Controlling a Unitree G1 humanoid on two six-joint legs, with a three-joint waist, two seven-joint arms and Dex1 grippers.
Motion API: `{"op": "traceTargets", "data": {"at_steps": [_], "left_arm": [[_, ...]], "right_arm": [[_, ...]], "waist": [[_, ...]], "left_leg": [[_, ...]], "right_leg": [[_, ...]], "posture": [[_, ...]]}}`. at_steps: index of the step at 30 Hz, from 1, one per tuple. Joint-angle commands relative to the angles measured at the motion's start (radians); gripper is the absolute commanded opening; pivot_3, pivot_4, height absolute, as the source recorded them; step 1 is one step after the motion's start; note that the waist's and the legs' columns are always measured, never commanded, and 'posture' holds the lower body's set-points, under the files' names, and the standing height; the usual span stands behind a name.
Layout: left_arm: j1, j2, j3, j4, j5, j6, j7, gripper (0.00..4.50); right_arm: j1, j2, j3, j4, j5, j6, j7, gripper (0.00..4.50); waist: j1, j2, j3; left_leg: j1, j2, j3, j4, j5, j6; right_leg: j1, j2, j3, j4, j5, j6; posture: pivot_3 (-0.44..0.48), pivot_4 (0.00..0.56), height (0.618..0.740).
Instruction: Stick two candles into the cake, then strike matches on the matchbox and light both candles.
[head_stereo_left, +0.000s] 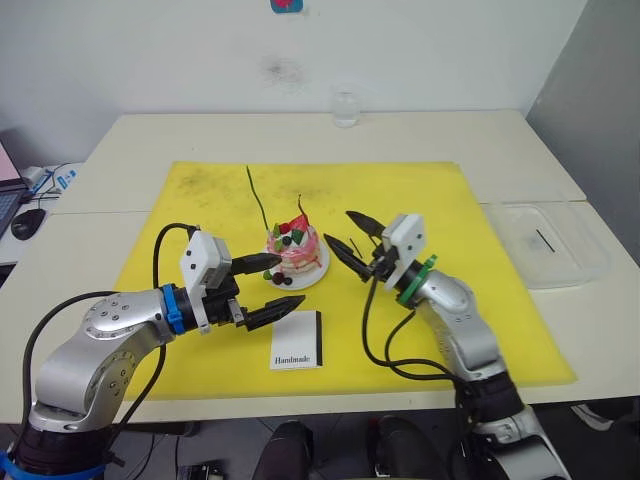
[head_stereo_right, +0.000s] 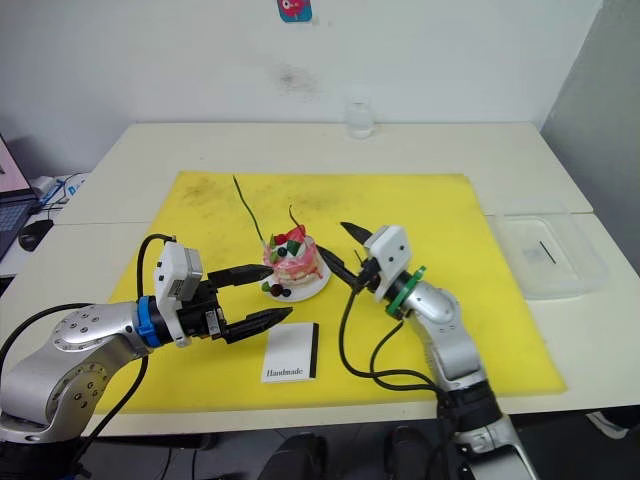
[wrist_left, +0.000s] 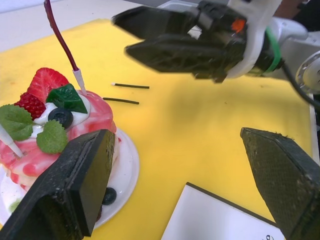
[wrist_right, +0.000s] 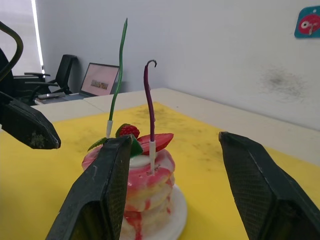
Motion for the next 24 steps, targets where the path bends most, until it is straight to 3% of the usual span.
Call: {"op": "traceTargets", "data": {"at_steps": [1, 5, 9, 11, 12, 14, 16, 20, 24], "left_arm": [[0.004, 0.015, 0.027, -0.013, -0.014, -0.005, -0.012, 4.5], [0.012, 0.024, 0.036, -0.012, -0.017, -0.005, -0.025, 4.5], [0.025, 0.057, 0.07, -0.005, -0.041, 0.015, -0.046, 4.5], [0.029, 0.098, 0.121, 0.009, -0.147, 0.147, -0.041, 4.5], [0.029, 0.123, 0.149, 0.021, -0.217, 0.226, -0.043, 4.5], [0.019, 0.192, 0.205, 0.084, -0.386, 0.443, -0.03, 4.5], [0.021, 0.273, 0.219, 0.142, -0.478, 0.602, -0.057, 4.5], [0.011, 0.362, 0.17, 0.214, -0.516, 0.755, -0.081, 4.5], [-0.075, 0.312, 0.115, 0.283, -0.548, 0.873, -0.01, 4.5]], "right_arm": [[0.031, -0.088, -0.055, -0.155, 0.05, 0.091, 0.029, 2.89], [0.105, -0.205, -0.121, -0.282, 0.111, 0.198, 0.049, 2.89], [0.177, -0.3, -0.173, -0.373, 0.168, 0.274, 0.075, 3.78], [0.191, -0.337, -0.177, -0.399, 0.186, 0.309, 0.09, 4.41], [0.192, -0.354, -0.172, -0.407, 0.189, 0.323, 0.097, 4.47], [0.19, -0.392, -0.156, -0.418, 0.194, 0.348, 0.122, 4.47], [0.184, -0.421, -0.134, -0.424, 0.199, 0.36, 0.151, 4.47], [0.159, -0.429, -0.098, -0.418, 0.2, 0.368, 0.176, 4.47], [0.133, -0.437, -0.054, -0.413, 0.193, 0.379, 0.209, 3.26]], "waist": [[0.0, 0.0, 0.0], [0.002, 0.0, 0.0], [0.002, 0.0, 0.0], [0.001, 0.0, 0.0], [-0.001, -0.001, 0.001], [-0.003, -0.001, 0.001], [-0.003, -0.001, 0.002], [-0.004, -0.001, 0.002], [-0.001, -0.001, 0.002]], "left_leg": [[0.0, 0.0, 0.0, 0.0, 0.0, 0.0], [-0.001, 0.0, 0.0, 0.0, 0.0, 0.0], [-0.001, 0.0, 0.0, -0.001, 0.0, 0.0], [-0.001, 0.0, 0.0, -0.001, 0.0, 0.0], [-0.001, 0.001, 0.0, -0.001, 0.0, 0.0], [-0.001, 0.001, 0.0, -0.001, 0.0, 0.0], [-0.001, 0.001, -0.001, -0.001, 0.0, 0.0], [-0.003, 0.001, -0.001, -0.001, 0.0, 0.0], [-0.006, 0.0, -0.001, -0.001, 0.0, 0.0]], "right_leg": [[0.0, 0.0, 0.0, 0.0, 0.0, 0.0], [0.0, 0.0, -0.001, -0.001, 0.0, 0.0], [-0.001, 0.0, 0.0, -0.001, -0.001, 0.0], [-0.001, 0.0, -0.001, -0.001, -0.001, 0.0], [-0.001, 0.0, -0.001, -0.001, -0.001, 0.0], [-0.002, 0.0, -0.001, 0.0, -0.001, 0.0], [-0.002, 0.0, -0.002, 0.0, -0.001, 0.0], [-0.004, 0.0, -0.002, -0.001, -0.001, -0.001], [-0.005, 0.0, -0.002, -0.001, -0.001, 0.0]], "posture": [[0.0, 0.15, 0.74], [0.0, 0.15, 0.74], [0.0, 0.15, 0.74], [0.0, 0.15, 0.74], [0.0, 0.15, 0.74], [0.0, 0.15, 0.74], [0.0, 0.15, 0.74], [0.0, 0.15, 0.74], [0.0, 0.15, 0.74]]}}
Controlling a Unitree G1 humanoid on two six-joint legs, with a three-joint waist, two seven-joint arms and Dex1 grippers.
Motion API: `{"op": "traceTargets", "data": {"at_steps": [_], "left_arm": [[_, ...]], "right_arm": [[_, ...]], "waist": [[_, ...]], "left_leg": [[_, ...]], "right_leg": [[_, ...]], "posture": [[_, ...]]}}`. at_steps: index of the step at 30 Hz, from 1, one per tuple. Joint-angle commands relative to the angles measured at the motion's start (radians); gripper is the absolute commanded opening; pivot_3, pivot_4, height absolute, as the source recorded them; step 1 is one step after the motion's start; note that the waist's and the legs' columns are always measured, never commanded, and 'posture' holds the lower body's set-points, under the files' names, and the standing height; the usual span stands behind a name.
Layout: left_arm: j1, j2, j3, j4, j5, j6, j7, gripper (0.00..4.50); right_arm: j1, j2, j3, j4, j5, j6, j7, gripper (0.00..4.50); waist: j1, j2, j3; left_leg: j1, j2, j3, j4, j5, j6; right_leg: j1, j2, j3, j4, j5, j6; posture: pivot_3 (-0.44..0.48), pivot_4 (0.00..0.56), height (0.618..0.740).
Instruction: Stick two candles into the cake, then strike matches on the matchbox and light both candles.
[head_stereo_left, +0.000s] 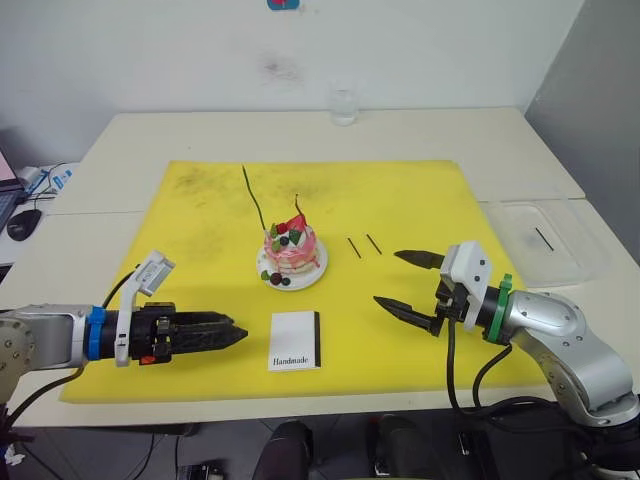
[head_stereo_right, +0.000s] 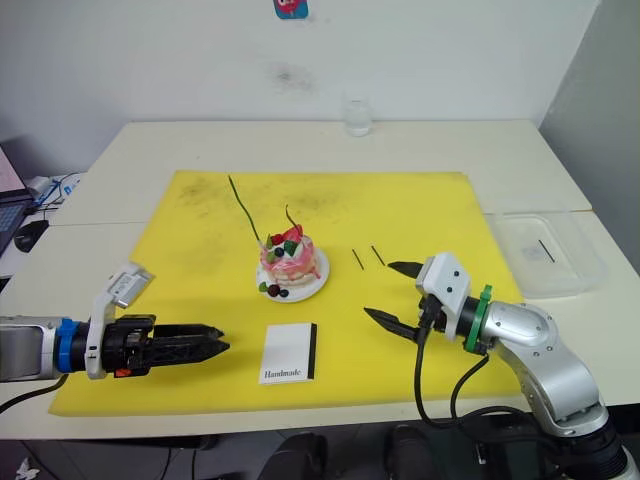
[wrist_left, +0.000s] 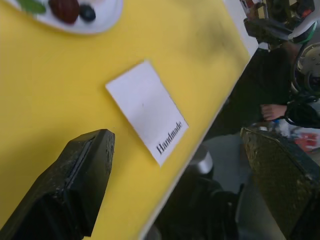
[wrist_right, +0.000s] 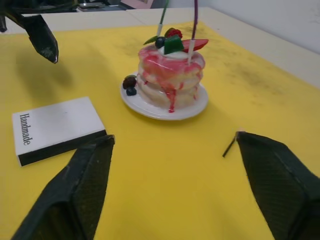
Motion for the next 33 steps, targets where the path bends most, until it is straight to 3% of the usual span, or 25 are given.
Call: {"op": "traceTargets", "data": {"at_steps": [1, 9, 23, 33], "left_arm": [[-0.071, -0.055, -0.031, 0.057, -0.032, 0.093, 0.064, 4.5], [-0.155, -0.184, -0.095, 0.132, 0.016, 0.151, 0.132, 4.5], [-0.182, -0.308, -0.131, 0.127, 0.066, 0.161, 0.172, 4.5], [-0.169, -0.375, -0.088, 0.151, 0.083, 0.187, 0.219, 4.5]], "right_arm": [[-0.03, -0.013, 0.031, -0.023, 0.007, 0.002, 0.033, 2.94], [-0.072, -0.04, 0.127, -0.001, -0.047, 0.017, 0.064, 0.04], [-0.211, -0.021, 0.256, 0.065, -0.107, 0.098, 0.097, 0.04], [-0.293, 0.039, 0.392, 0.154, -0.186, 0.16, 0.097, 0.04]], "waist": [[0.004, 0.0, 0.0], [0.004, -0.001, 0.0], [0.007, -0.001, 0.0], [0.025, -0.001, -0.001]], "left_leg": [[0.0, 0.0, 0.0, 0.0, 0.0, 0.0], [-0.003, 0.0, 0.001, 0.0, 0.0, 0.0], [-0.003, 0.0, 0.002, 0.0, 0.001, -0.002], [-0.003, -0.001, 0.002, 0.003, 0.001, -0.002]], "right_leg": [[0.0, 0.0, 0.0, 0.0, 0.0, 0.0], [-0.005, 0.0, 0.001, 0.002, 0.0, 0.0], [-0.006, -0.001, 0.003, 0.003, 0.001, 0.0], [-0.005, -0.002, 0.003, 0.003, 0.002, 0.002]], "posture": [[0.0, 0.15, 0.74], [0.0, 0.15, 0.74], [0.0, 0.15, 0.74], [0.0, 0.15, 0.74]]}}
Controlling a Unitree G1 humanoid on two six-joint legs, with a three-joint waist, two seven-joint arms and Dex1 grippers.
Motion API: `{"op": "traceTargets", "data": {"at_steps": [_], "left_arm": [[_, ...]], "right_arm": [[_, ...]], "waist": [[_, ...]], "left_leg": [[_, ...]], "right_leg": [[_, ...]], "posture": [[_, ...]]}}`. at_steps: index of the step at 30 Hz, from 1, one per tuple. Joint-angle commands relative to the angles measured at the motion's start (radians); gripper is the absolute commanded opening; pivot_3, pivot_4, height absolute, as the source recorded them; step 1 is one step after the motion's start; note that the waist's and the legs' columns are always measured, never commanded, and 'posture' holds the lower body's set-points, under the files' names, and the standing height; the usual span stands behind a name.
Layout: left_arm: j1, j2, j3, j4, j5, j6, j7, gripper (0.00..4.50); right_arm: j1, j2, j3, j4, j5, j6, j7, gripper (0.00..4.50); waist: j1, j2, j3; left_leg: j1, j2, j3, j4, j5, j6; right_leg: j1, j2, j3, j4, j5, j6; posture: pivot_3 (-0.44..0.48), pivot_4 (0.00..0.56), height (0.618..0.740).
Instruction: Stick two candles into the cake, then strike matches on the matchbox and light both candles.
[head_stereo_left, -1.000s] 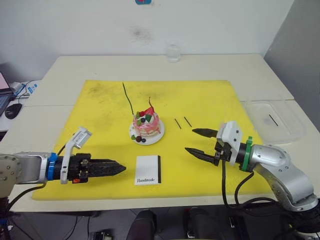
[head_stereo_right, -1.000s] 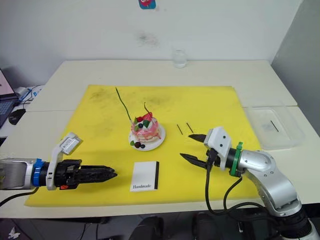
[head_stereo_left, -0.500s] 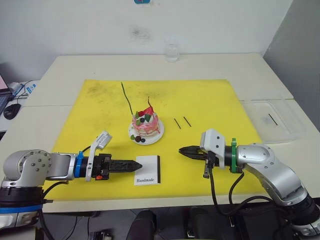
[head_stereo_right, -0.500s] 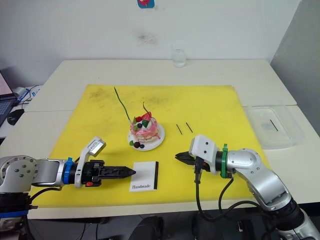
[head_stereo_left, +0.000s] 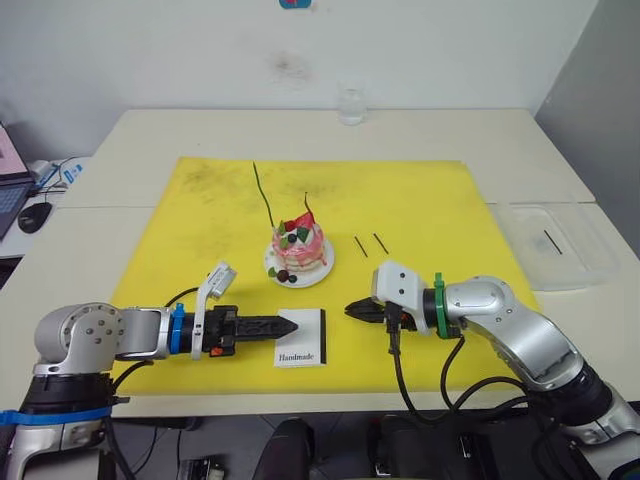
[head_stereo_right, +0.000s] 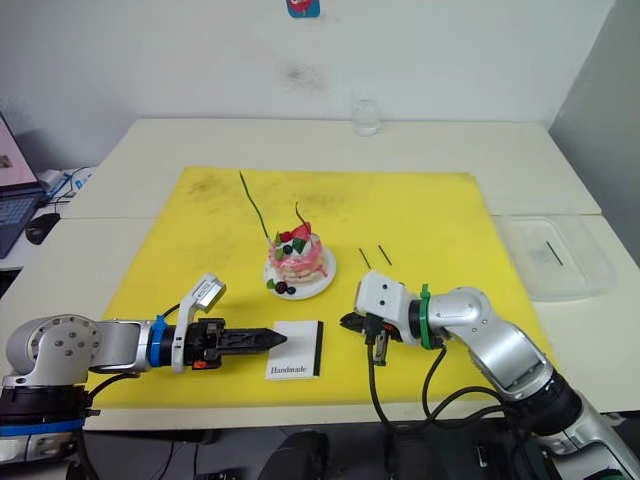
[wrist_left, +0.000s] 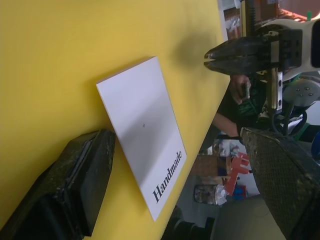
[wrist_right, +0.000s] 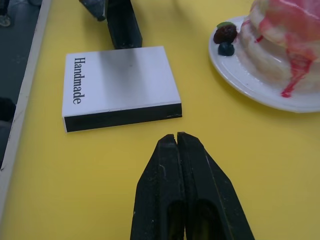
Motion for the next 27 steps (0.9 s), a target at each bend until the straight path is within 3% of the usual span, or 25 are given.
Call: {"op": "traceTargets", "data": {"at_steps": [1, 9, 27], "left_arm": [[0.026, -0.014, -0.007, -0.008, 0.016, 0.011, 0.022, 4.5], [0.035, -0.037, -0.008, -0.012, 0.028, 0.014, 0.038, 4.5], [0.066, -0.057, -0.017, -0.051, 0.04, 0.011, 0.059, 4.5]], "right_arm": [[-0.043, 0.05, 0.054, 0.036, -0.038, 0.01, -0.006, 0.04], [-0.064, 0.099, 0.117, 0.121, -0.095, 0.01, 0.011, 0.04], [-0.052, 0.198, 0.129, 0.179, -0.093, -0.095, 0.051, 0.04]], "waist": [[-0.001, 0.0, 0.0], [0.001, 0.0, -0.001], [0.001, 0.001, -0.001]], "left_leg": [[0.0, 0.0, 0.0, 0.0, 0.0, 0.0], [0.001, 0.0, 0.001, 0.0, 0.001, -0.001], [0.003, -0.001, 0.0, 0.001, 0.001, -0.002]], "right_leg": [[0.0, 0.0, 0.0, 0.0, 0.0, 0.0], [0.001, 0.0, 0.001, 0.0, 0.001, -0.001], [0.004, -0.001, 0.0, -0.001, 0.001, 0.0]], "posture": [[0.0, 0.15, 0.74], [0.0, 0.15, 0.74], [0.0, 0.15, 0.74]]}}
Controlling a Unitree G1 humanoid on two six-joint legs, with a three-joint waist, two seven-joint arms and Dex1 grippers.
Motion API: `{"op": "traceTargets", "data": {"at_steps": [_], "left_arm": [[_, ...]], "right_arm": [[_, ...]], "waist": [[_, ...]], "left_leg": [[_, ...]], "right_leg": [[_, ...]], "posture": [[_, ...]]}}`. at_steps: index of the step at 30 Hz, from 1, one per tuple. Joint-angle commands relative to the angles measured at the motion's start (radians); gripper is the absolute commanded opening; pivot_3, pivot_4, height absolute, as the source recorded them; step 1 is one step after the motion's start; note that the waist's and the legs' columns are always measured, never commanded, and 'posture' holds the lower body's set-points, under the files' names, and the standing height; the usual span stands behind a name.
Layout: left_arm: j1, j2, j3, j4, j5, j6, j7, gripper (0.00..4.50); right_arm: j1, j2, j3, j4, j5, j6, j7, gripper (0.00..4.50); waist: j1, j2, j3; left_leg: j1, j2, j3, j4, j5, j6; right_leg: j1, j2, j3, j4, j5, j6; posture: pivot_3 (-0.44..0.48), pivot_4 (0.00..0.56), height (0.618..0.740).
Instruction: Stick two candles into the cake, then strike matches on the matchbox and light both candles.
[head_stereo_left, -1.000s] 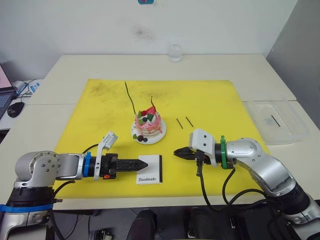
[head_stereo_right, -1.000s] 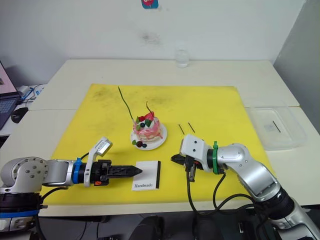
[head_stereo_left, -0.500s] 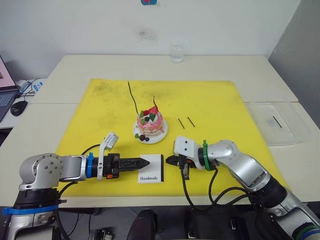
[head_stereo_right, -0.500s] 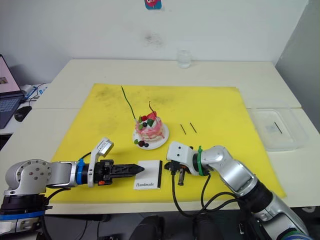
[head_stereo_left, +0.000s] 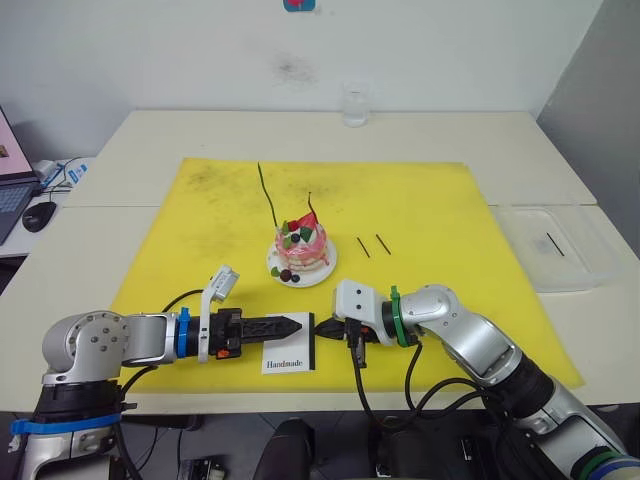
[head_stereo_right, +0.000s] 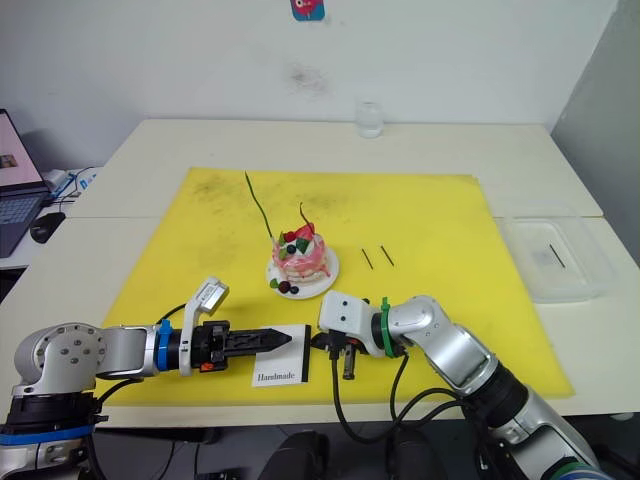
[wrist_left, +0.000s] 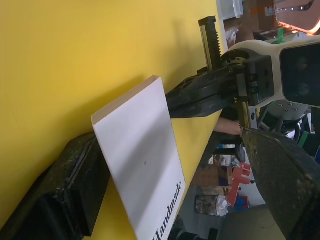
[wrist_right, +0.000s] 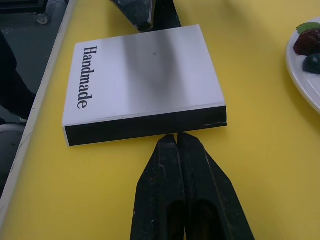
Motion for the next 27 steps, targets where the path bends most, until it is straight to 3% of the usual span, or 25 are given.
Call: {"op": "traceTargets", "data": {"at_steps": [1, 12, 16, 27], "left_arm": [[0.037, -0.006, -0.041, -0.024, 0.025, 0.014, 0.021, 4.5], [0.054, -0.035, -0.046, -0.043, 0.046, -0.003, 0.039, 4.5], [0.055, -0.036, -0.052, -0.041, 0.065, -0.021, 0.051, 3.59], [0.067, -0.036, -0.088, -0.044, 0.137, -0.082, 0.053, 0.2]], "right_arm": [[-0.003, 0.023, -0.003, -0.008, 0.005, -0.011, 0.008, 0.04], [0.002, 0.048, -0.011, -0.005, 0.008, 0.03, 0.008, 0.04], [0.003, 0.044, -0.013, -0.013, 0.009, 0.041, 0.008, 0.0], [0.003, 0.055, -0.016, -0.034, 0.019, 0.075, -0.004, 0.0]], "waist": [[0.0, 0.0, 0.0], [0.0, 0.0, 0.0], [0.0, 0.0, 0.0], [0.001, 0.0, 0.0]], "left_leg": [[0.0, 0.0, 0.0, 0.0, 0.0, 0.0], [0.001, 0.0, 0.0, 0.0, 0.0, 0.0], [0.003, 0.0, 0.0, 0.0, 0.0, 0.0], [0.003, 0.0, 0.0, -0.001, 0.0, 0.0]], "right_leg": [[0.0, 0.0, 0.0, 0.0, 0.0, 0.0], [0.002, 0.0, 0.0, -0.001, 0.0, 0.0], [0.004, -0.001, 0.0, -0.001, 0.0, 0.0], [0.004, -0.001, 0.0, -0.002, 0.0, 0.0]], "posture": [[0.0, 0.15, 0.74], [0.0, 0.15, 0.74], [0.0, 0.15, 0.74], [0.0, 0.15, 0.74]]}}
